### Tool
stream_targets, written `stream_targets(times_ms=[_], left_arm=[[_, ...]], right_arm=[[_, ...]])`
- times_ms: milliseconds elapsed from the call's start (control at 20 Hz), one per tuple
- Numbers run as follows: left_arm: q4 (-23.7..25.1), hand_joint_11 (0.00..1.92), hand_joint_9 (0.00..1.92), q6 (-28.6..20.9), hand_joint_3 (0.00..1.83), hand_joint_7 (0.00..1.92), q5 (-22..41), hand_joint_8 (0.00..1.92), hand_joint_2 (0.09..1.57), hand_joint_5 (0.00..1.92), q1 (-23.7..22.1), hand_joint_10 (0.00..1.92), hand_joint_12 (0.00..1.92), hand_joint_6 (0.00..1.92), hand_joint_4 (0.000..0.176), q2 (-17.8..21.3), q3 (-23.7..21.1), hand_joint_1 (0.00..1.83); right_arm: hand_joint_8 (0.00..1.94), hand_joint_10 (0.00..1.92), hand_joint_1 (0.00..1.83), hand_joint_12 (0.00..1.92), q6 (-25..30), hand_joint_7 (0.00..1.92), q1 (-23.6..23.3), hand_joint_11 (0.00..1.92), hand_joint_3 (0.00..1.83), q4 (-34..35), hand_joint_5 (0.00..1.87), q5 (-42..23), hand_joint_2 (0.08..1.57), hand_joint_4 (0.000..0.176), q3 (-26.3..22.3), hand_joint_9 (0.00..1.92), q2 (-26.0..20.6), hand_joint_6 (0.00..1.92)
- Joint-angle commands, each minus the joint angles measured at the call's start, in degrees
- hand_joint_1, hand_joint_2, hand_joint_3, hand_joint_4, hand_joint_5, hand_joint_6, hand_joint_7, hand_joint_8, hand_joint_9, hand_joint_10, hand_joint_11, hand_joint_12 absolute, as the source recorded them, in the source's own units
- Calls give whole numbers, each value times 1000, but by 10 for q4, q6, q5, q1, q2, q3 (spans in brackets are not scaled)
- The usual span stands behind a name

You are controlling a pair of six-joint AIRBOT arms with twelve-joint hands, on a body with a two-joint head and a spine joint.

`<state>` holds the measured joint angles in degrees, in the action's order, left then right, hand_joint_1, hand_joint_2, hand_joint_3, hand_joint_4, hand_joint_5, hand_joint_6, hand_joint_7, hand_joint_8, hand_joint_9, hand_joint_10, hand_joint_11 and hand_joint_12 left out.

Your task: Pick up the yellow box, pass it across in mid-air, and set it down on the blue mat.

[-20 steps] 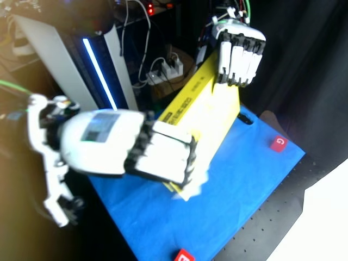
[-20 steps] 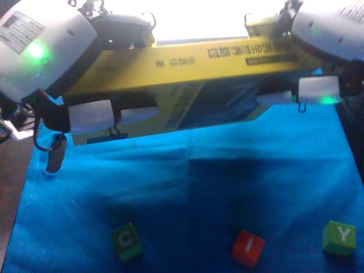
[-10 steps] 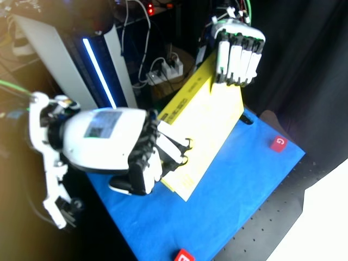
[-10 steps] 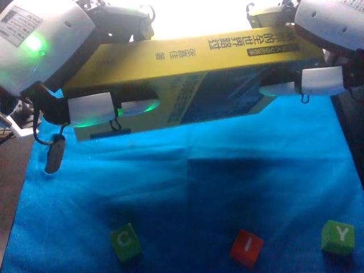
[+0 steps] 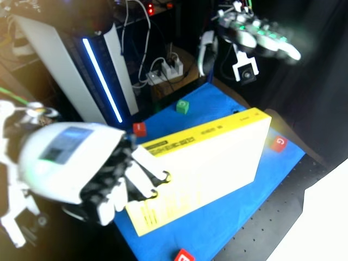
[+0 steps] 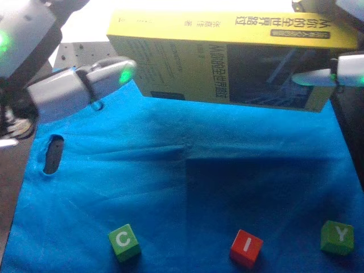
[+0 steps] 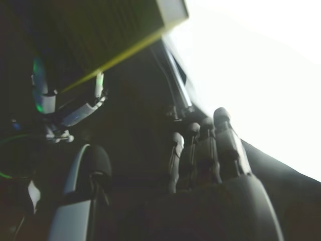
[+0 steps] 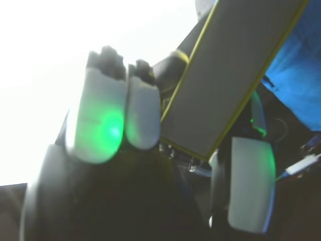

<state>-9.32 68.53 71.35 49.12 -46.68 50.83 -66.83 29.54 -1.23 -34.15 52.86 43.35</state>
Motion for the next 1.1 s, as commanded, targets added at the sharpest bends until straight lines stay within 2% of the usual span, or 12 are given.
stream_targets(times_ms=[0,100,200,300,350,700,750,800,900,950,1000,1050], left_arm=[[-16,0,0,2,0,0,96,0,1215,0,2,0,0,0,73,8,-2,367],[-50,0,0,6,0,0,126,0,1216,0,30,0,0,0,76,23,-12,388],[-81,0,0,7,0,0,160,0,1212,0,64,0,0,0,113,36,-21,562],[-110,0,0,7,0,0,189,0,1201,0,93,0,0,0,125,44,-29,527],[-116,0,0,7,0,0,195,0,1212,0,97,0,0,0,111,47,-31,499],[-146,0,0,6,7,0,224,0,1246,0,128,0,0,0,115,52,-37,387],[-148,0,0,6,12,0,226,0,1266,0,128,0,0,0,127,52,-37,399],[-149,0,0,6,8,0,227,0,1265,0,128,0,0,0,151,51,-37,424],[-149,0,0,6,9,0,227,0,1270,0,128,0,0,0,154,51,-36,424],[-150,0,0,6,8,0,228,0,1276,0,128,0,0,0,146,51,-36,436],[-150,0,0,6,8,0,228,0,1276,0,128,0,0,0,146,51,-36,436],[-150,0,0,6,2,0,228,0,1269,0,128,0,0,0,142,51,-36,459]], right_arm=[[1941,1921,1568,1921,-1,1364,-10,1574,0,11,1152,-94,1181,0,-3,1500,-14,1921],[1941,1921,1587,1921,-1,1339,1,1556,0,25,1138,-111,1170,0,-23,1472,-47,1921],[1941,1921,1623,1921,-1,1320,29,1533,0,37,1095,-130,1181,0,-39,1444,-67,1921],[1941,1921,1630,1921,-1,1330,74,1550,0,58,1076,-155,1172,0,-61,1463,-93,1921],[1941,1921,1655,1921,-1,1332,81,1548,0,62,1074,-156,1170,0,-65,1457,-97,1921],[1941,1921,1628,1921,-1,1350,154,1527,0,125,1104,-154,1154,0,-44,1450,-60,1921],[1941,1921,1541,1921,0,1375,163,1530,0,139,1144,-154,1160,0,-38,1468,-52,1921],[1941,1921,1497,1921,0,1381,166,1544,0,144,1165,-152,1177,0,-34,1476,-47,1921],[1941,1921,1415,1921,0,1341,171,1513,0,153,1137,-142,1197,0,-26,1436,-37,1921],[1752,1921,1119,1921,0,765,171,1058,32,154,600,-139,1318,0,-25,927,-36,1702],[1752,1921,1119,1921,0,765,171,1058,32,154,600,-138,1318,0,-25,927,-36,1702],[1122,1466,669,1856,0,305,171,454,0,154,164,-138,1315,0,-25,451,-36,939]])
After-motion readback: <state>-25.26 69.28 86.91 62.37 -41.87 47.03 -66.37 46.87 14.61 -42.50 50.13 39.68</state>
